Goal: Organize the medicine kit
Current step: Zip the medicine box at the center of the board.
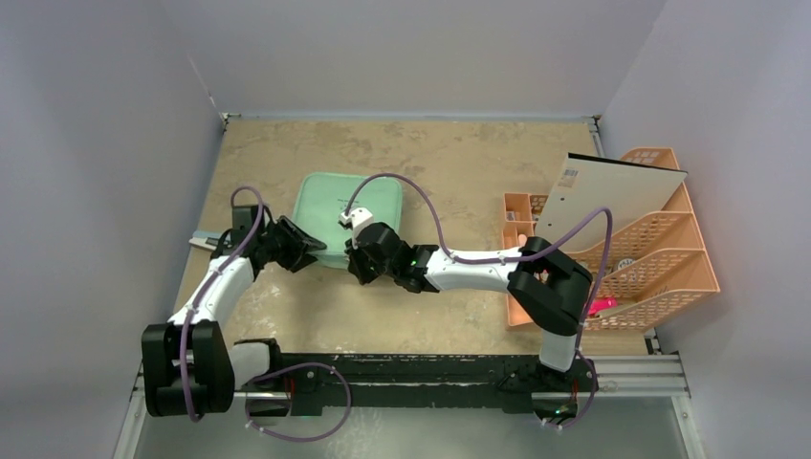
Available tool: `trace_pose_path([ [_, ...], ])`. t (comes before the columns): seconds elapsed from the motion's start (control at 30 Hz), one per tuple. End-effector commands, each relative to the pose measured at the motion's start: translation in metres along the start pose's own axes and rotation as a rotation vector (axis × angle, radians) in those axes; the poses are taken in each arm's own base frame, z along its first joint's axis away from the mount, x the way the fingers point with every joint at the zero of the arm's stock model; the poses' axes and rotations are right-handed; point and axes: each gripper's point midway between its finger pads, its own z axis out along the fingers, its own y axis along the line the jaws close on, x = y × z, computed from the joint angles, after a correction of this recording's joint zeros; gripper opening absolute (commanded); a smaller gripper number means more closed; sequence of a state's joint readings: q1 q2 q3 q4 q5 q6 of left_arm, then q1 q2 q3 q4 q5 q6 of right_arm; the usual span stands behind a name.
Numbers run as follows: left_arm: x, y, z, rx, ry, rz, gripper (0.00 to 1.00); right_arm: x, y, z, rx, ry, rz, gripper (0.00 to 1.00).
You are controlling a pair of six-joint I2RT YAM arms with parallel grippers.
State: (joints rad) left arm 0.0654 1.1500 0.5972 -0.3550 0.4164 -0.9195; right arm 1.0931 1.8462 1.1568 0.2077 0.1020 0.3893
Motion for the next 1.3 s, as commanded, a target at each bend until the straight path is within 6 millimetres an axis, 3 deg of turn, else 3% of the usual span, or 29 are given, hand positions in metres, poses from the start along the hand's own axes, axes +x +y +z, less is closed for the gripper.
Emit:
trace_pose_path([
  [0.0,-0.014,0.001,0.01,-0.005,-0.048,-0.016,0.32,-0.005,0.008,-0.006,-0.023,-0.021,-0.002,0.0],
  [0.1,-0.017,0.004,0.011,-0.019,-0.065,-0.002,0.12,0.006,0.0,-0.013,0.001,-0.002,0.001,0.0],
  [0.23,-0.027,0.01,0.011,-0.07,-0.096,0.038,0.04,0.016,-0.014,-0.025,0.05,0.009,-0.002,0.0],
  [0.43,-0.038,0.017,0.012,-0.143,-0.113,0.087,0.01,0.038,-0.028,-0.048,0.081,0.059,-0.005,0.0],
  [0.5,-0.041,0.018,0.015,-0.151,-0.116,0.089,0.01,0.042,-0.037,-0.054,0.093,0.064,-0.11,0.0],
  [0.63,-0.045,0.019,0.019,-0.171,-0.108,0.097,0.0,0.051,-0.051,-0.066,0.128,0.08,-0.133,0.0],
  [0.73,-0.051,0.019,0.021,-0.194,-0.114,0.113,0.0,0.057,-0.066,-0.074,0.161,0.091,-0.115,0.0],
  [0.77,-0.055,0.019,0.024,-0.205,-0.107,0.126,0.0,0.059,-0.085,-0.083,0.206,0.09,-0.094,0.0],
  [0.93,-0.056,0.021,0.028,-0.215,-0.092,0.138,0.01,0.056,-0.105,-0.093,0.248,0.071,-0.083,0.0],
  [1.1,-0.062,0.011,0.029,-0.185,-0.099,0.167,0.02,0.049,-0.103,-0.09,0.223,0.049,-0.097,0.0],
  [1.27,-0.073,-0.018,0.024,-0.128,-0.088,0.203,0.11,0.026,-0.087,-0.073,0.164,0.002,-0.093,0.0],
])
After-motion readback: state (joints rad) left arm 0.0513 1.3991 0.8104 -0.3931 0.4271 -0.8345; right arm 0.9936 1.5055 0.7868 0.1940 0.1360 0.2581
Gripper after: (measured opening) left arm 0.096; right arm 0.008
